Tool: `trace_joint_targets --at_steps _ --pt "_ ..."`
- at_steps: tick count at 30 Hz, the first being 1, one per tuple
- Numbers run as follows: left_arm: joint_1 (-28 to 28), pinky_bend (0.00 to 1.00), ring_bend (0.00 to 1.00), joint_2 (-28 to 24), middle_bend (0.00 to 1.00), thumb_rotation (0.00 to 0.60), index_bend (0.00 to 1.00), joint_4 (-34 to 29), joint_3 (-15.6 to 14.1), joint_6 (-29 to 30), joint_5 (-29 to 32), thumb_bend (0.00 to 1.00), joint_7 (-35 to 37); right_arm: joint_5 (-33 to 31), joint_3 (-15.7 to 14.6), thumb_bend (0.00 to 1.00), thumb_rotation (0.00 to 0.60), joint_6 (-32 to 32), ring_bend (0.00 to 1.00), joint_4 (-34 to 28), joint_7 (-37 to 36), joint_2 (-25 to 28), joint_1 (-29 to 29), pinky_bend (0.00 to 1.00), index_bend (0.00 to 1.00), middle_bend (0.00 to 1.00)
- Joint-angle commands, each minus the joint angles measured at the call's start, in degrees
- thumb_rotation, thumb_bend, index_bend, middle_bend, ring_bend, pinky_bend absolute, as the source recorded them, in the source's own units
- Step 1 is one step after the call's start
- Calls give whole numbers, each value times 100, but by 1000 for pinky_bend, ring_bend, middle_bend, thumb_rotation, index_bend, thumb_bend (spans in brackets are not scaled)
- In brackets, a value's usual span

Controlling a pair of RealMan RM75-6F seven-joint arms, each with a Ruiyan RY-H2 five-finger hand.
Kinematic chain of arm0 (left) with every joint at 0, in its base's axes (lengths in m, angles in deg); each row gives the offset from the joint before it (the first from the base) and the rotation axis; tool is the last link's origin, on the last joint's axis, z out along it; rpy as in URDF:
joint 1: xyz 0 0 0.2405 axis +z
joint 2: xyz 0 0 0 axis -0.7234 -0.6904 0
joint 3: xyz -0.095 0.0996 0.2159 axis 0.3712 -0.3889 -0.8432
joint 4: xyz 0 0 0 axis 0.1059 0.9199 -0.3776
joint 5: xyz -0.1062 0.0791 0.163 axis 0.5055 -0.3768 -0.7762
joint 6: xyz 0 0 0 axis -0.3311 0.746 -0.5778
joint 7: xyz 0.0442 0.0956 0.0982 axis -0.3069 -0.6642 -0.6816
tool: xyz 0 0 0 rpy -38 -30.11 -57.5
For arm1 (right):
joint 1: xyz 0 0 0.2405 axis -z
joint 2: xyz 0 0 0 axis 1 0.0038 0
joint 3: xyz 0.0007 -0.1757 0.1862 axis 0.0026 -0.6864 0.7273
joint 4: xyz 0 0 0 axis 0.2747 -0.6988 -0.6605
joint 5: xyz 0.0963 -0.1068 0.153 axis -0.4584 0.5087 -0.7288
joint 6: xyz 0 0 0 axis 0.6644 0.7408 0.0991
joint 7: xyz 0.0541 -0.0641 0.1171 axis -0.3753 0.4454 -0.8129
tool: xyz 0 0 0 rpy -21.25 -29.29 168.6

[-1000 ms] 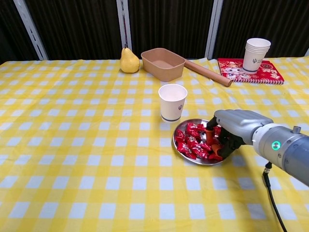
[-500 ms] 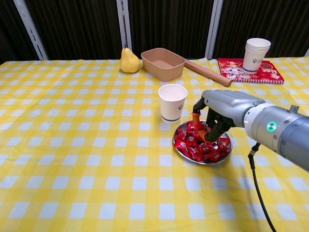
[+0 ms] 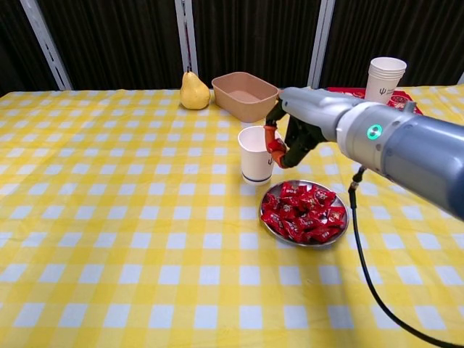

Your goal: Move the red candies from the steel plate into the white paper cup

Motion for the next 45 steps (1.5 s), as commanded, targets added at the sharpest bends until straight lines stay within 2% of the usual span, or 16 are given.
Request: trace_joint_targets --at_steps 1,7,12,14,18,20,25,31,38,45 --pt "-5 0 0 -2 0 600 37 3 5 -12 12 0 14 -167 203 515 600 130 945 258 39 -139 -256 979 554 931" --pt "-25 0 0 -25 0 600 37 -2 16 -86 66 0 79 -489 507 515 600 367 944 943 40 -408 -723 979 555 931" --pt "-33 0 0 -52 0 600 37 -31 17 -142 107 0 141 -656 492 514 600 476 945 1360 6 -538 -899 979 542 931" --pt "-39 0 0 -64 0 600 37 -48 17 -162 116 0 153 -688 461 514 600 498 944 1470 -21 -575 -933 979 503 931" --pt "-43 0 0 -76 0 600 37 -60 15 -177 121 0 168 -744 398 513 600 506 944 1600 -29 -603 -974 979 362 931" --pt "-43 0 0 -82 0 600 37 -68 15 -182 124 0 185 -735 379 513 600 483 944 1602 -45 -594 -985 979 343 931" --pt "-45 0 0 -87 0 600 37 -77 16 -184 128 0 195 -607 319 512 600 346 944 1367 -106 -490 -952 979 329 931" --pt "-38 0 0 -88 0 600 37 -82 14 -164 117 0 205 -442 141 507 600 30 945 736 -58 -248 -803 979 329 931" --pt "-27 0 0 -87 0 600 37 -79 0 -117 60 0 204 -113 -448 454 600 -471 945 -243 129 60 -464 979 329 931" --pt "-8 0 0 -67 0 600 38 -61 -5 -48 14 0 177 127 -991 399 600 -722 944 -577 153 129 -160 979 329 931"
